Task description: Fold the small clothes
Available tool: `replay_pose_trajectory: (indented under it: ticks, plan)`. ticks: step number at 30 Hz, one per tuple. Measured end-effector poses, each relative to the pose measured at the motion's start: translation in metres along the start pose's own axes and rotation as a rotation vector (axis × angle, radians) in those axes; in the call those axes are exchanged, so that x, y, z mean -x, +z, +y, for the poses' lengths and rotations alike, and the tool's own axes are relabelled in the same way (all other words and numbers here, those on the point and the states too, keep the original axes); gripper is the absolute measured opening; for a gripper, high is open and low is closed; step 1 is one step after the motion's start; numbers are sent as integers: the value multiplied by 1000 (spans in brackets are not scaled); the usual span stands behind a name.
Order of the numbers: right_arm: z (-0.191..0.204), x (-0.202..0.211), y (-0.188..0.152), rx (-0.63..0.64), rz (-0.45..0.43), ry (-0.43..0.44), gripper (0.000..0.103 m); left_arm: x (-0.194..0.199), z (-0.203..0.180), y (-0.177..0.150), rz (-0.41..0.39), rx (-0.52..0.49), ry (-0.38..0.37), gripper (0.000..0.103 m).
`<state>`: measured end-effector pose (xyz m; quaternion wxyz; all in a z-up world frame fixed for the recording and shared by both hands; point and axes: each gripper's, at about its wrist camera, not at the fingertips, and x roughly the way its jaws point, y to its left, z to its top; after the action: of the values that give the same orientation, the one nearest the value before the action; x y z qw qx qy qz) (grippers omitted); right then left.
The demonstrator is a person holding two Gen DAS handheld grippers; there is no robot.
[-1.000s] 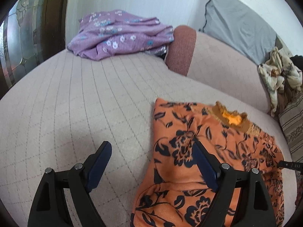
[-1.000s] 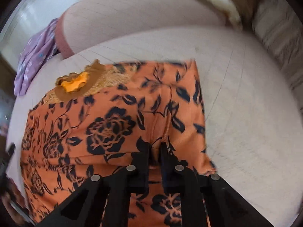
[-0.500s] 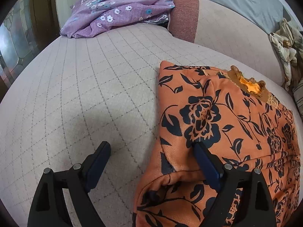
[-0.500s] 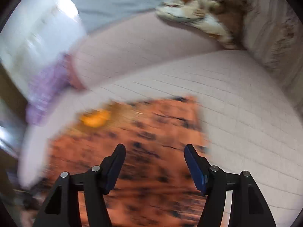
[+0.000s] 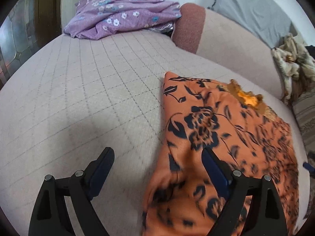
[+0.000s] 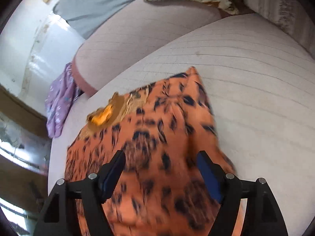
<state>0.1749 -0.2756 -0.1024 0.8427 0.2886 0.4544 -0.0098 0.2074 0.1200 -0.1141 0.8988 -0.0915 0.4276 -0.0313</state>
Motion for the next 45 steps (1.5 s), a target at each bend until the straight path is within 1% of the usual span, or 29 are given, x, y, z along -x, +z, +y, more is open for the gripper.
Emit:
replay_pose_trajectory:
  ticks: [2, 4, 6, 8, 10, 12, 15, 17, 18, 20, 22, 24, 27, 28, 29, 31, 32, 33, 34, 35, 36, 37, 38, 40, 41, 42, 43, 44, 45]
  plan:
    - [-11, 33, -25, 42, 19, -22, 78, 22, 1, -10, -31, -11, -23, 90]
    - [-31, 61, -49, 72, 56, -15, 78, 46, 1, -24, -27, -27, -31, 90]
    - [-53, 89, -77, 77, 154, -23, 78, 72, 3, -43, -18, -28, -50, 90]
    - [-71, 110, -101, 80, 195, -11, 78, 100, 6, -68, -8, -33, -71, 90]
    - [-86, 124, -124, 53, 231, 12, 78, 119, 12, -95, 25, -26, -73, 90]
    - [-100, 136, -145, 21, 265, 59, 78, 131, 18, -123, 79, -18, -78, 90]
    - [-106, 135, -175, 15, 325, 73, 77, 138, 24, -156, 148, 2, -75, 90]
    - [-107, 129, -190, 11, 352, 87, 76, 138, 26, -171, 179, 20, -47, 90]
    - [-106, 124, -194, 10, 361, 80, 72, 137, 27, -177, 197, 37, -42, 90]
    - [-105, 116, -202, 0, 382, 72, 67, 136, 30, -184, 211, 73, -52, 90]
    - [-103, 116, -206, -4, 371, 71, 65, 135, 33, -188, 240, 113, -48, 90]
    - [-101, 119, -210, -9, 369, 93, 52, 137, 34, -191, 243, 131, -49, 90]
    - [-103, 119, -215, -20, 369, 82, 52, 130, 32, -197, 271, 122, -30, 89]
    - [-104, 118, -216, -24, 370, 85, 52, 124, 30, -201, 307, 110, -23, 75]
    - [-104, 116, -217, -31, 370, 85, 52, 119, 27, -204, 342, 92, -7, 55]
    - [-101, 116, -218, -25, 368, 84, 52, 119, 21, -209, 330, 37, 55, 50]
    - [-100, 116, -219, -14, 367, 79, 51, 120, 20, -210, 330, 29, 56, 48]
    - [-99, 114, -219, -11, 368, 74, 46, 119, 21, -210, 328, 38, 54, 46]
    - [-100, 113, -219, -9, 370, 66, 40, 120, 23, -210, 325, 49, 53, 37]
    - [-101, 113, -219, -3, 367, 45, 24, 121, 25, -209, 323, 57, 46, 16]
    - [-102, 114, -219, -4, 364, 41, 7, 124, 29, -209, 325, 70, 16, 6]
    - [-103, 116, -218, -9, 361, 46, 7, 128, 31, -208, 328, 94, -9, 6]
    - [-104, 120, -217, -16, 348, 57, 7, 132, 32, -207, 320, 105, -12, 6]
    - [-102, 129, -216, -23, 326, 79, 7, 137, 31, -207, 309, 106, -33, 8]
    - [-100, 134, -214, -27, 318, 109, 9, 137, 29, -207, 316, 95, -33, 10]
    - [-99, 136, -214, -25, 317, 129, 12, 134, 27, -209, 329, 84, -21, 18]
    - [-98, 136, -213, -22, 319, 131, 13, 129, 26, -213, 351, 79, -1, 45]
    - [-99, 133, -214, -22, 329, 126, 33, 125, 26, -218, 361, 88, 3, 65]
    - [-100, 130, -214, -27, 337, 127, 67, 124, 25, -220, 356, 91, -3, 67]
